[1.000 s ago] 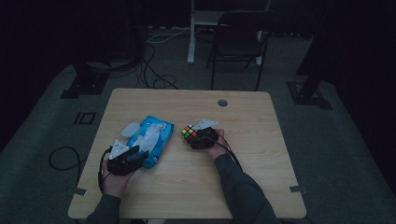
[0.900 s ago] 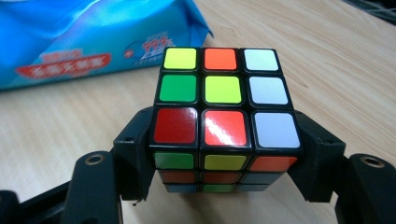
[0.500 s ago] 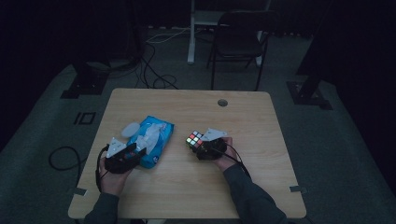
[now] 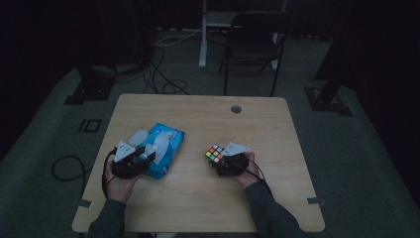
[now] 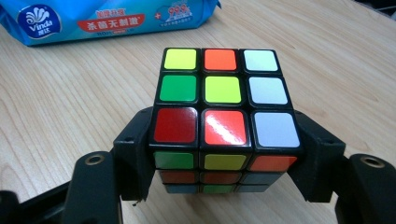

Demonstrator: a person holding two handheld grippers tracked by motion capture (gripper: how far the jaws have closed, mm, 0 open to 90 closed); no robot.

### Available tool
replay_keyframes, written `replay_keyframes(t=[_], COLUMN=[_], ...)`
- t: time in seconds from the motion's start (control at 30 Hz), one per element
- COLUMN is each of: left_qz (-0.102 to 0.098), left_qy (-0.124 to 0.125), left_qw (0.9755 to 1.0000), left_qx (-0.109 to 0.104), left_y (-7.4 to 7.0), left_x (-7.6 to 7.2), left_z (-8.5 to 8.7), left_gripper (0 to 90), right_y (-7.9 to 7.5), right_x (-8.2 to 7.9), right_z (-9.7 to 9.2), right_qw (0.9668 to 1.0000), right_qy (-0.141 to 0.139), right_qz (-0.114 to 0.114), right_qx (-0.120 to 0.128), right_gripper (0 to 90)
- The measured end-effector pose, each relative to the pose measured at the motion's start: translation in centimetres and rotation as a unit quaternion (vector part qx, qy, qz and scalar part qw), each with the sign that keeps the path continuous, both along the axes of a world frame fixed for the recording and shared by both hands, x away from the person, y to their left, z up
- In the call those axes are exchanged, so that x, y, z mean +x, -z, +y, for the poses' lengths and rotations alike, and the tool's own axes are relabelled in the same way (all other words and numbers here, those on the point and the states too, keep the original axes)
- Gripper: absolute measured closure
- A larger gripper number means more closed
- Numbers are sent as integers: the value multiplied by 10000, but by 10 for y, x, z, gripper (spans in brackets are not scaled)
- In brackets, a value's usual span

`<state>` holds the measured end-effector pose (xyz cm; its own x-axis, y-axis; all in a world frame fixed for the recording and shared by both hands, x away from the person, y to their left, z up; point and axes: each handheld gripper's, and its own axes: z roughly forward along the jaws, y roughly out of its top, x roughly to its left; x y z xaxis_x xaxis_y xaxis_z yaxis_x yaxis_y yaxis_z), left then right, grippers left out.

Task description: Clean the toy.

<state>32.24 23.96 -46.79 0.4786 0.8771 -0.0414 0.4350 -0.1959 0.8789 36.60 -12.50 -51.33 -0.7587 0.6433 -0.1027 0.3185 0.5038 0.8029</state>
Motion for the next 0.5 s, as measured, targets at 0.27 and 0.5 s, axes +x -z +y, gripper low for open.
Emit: replay_keyframes(t=[0.27,0.5], left_qz=[175,675], left_qy=[143,166], left_qw=[9993,9960], left_qx=[289,563], left_y=[-10,5], left_x=[32,61], left_z=[-8,-21], left_gripper=[479,498], right_y=[1,4], right_x=[-3,-4], right_z=[-8,-9], right_qw=[9998,9998], right_qy=[120,148], right_qz=[15,33], right_qx=[138,163], right_gripper=[341,340])
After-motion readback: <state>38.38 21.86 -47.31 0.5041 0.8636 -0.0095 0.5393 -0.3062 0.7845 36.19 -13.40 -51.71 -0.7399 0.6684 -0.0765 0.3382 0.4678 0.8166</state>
